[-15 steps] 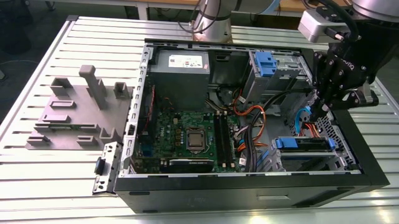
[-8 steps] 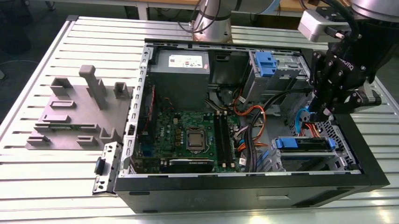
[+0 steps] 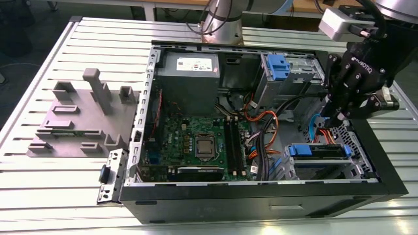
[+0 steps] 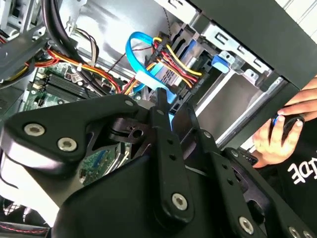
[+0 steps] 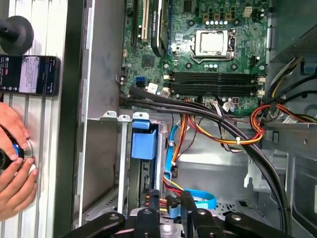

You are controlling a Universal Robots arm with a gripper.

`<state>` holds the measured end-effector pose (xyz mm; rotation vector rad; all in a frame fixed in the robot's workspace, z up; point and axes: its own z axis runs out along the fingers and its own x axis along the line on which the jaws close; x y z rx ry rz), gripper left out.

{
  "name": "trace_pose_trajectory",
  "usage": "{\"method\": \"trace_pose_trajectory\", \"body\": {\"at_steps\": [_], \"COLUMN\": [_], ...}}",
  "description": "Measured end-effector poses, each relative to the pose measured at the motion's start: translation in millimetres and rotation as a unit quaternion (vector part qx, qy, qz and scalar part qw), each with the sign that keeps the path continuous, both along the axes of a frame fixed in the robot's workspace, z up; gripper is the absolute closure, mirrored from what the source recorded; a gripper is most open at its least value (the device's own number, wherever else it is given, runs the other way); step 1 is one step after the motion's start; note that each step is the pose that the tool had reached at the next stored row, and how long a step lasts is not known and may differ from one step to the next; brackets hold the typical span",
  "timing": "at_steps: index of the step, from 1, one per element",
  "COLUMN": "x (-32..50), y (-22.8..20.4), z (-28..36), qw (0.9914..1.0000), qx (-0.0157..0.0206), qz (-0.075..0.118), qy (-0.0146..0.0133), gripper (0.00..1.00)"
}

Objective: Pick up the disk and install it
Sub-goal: 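Insert the second disk wire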

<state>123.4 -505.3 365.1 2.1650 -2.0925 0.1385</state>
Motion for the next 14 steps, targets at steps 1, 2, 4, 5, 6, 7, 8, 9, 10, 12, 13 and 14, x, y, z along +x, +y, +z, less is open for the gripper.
{"method": "trace_pose_trajectory", "body": {"at_steps": [1, 2, 4, 5, 6, 7, 8, 9, 10, 12, 13, 14], "x": [0.4, 0.4, 0.4, 0.5, 0.5, 0.6, 0.7, 0.8, 1.0, 1.7, 2.1, 2.6], "y": [0.9, 2.1, 4.1, 4.9, 5.2, 5.2, 5.3, 5.3, 5.3, 5.3, 5.2, 5.3], "z": [-0.3, -0.7, -1.9, -2.8, -3.8, -4.8, -5.7, -6.5, -7.1, -7.5, -7.6, -7.6], "qw": [1.0, 1.0, 0.99998, 0.99995, 0.99992, 0.9999, 0.99989, 0.99988, 0.99986, 0.99984, 0.99983, 0.99983], "qx": [0.0, 0.0, -0.0002, -0.0002, -0.0001, -0.0001, -0.0002, -0.0003, -0.0006, -0.0015, -0.0017, -0.0018], "qz": [-0.001, -0.002, -0.007, -0.01, -0.012, -0.014, -0.015, -0.016, -0.016, -0.018, -0.018, -0.018], "qy": [0.0005, 0.0006, 0.0006, 0.0007, 0.0008, 0.0008, 0.0008, 0.0008, 0.0008, 0.0008, 0.0008, 0.0008], "gripper": [0.69, 0.69, 0.69, 0.69, 0.69, 0.69, 0.69, 0.69, 0.69, 0.69, 0.69, 0.71]}}
